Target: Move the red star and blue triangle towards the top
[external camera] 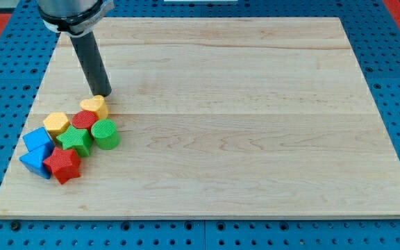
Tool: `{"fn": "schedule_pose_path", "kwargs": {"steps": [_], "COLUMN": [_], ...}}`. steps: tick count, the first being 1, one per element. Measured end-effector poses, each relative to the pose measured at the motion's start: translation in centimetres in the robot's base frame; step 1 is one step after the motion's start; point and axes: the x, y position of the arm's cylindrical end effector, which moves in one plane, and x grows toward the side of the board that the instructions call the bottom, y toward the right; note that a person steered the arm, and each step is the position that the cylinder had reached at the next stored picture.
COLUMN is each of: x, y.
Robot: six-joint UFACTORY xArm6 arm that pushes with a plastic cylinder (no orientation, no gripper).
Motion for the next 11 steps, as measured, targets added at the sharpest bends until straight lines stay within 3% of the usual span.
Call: {"fn": "schedule_pose_path", "kwargs": {"steps": [1, 2, 3, 4, 6, 7, 9, 11], "x": [-0.2, -1.5, 1.6, 8.3, 19.4, 21.8, 17.1, 14.0], "y": [1.4, 7.2, 14.5, 14.7, 5.2, 0.9, -3.4, -3.0]}}
